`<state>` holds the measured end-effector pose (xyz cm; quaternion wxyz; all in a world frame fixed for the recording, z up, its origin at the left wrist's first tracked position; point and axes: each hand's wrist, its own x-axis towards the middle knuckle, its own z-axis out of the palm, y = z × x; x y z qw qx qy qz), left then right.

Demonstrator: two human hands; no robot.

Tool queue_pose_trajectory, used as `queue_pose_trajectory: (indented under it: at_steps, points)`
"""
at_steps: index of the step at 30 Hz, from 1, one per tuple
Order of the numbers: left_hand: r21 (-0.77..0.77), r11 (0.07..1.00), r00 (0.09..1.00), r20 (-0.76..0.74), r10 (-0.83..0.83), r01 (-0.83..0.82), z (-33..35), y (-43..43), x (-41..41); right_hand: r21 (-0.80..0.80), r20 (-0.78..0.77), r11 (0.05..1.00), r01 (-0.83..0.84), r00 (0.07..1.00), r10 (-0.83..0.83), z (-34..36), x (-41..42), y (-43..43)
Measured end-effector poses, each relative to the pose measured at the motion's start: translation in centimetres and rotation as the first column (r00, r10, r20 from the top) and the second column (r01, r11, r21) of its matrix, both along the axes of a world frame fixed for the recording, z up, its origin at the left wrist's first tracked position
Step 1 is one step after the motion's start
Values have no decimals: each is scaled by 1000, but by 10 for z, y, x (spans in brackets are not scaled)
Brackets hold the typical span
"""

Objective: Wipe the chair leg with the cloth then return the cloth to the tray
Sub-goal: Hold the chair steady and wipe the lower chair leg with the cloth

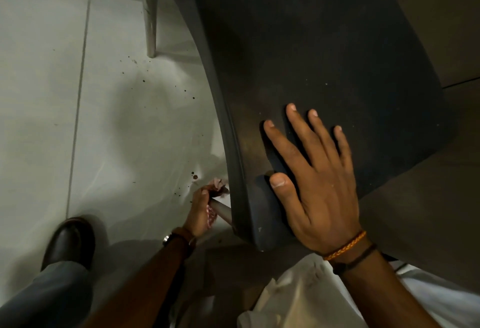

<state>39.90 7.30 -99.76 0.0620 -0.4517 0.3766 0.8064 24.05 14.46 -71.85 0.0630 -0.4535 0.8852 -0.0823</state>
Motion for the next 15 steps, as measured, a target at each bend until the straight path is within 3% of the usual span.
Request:
queue_pose_trajectory:
  at_steps: [5,7,11,15]
  points:
    - [-97,995,996,87,-23,31,-48,-2,-11,-58,-14,998,-19,1000,18,-6,0,4]
    - [-61,998,993,114,8,-1,-50,5,-9,-71,-19,997,-12,1000,11,-8,-1,5]
    - [134,978,986,71,154,-162,17,5,-11,-74,-23,997,0,1000,-1,-4,2,4]
    - [179,954,971,32,239,-241,130,7,8,-38,-7,999,3,1000,-3,0,1,2]
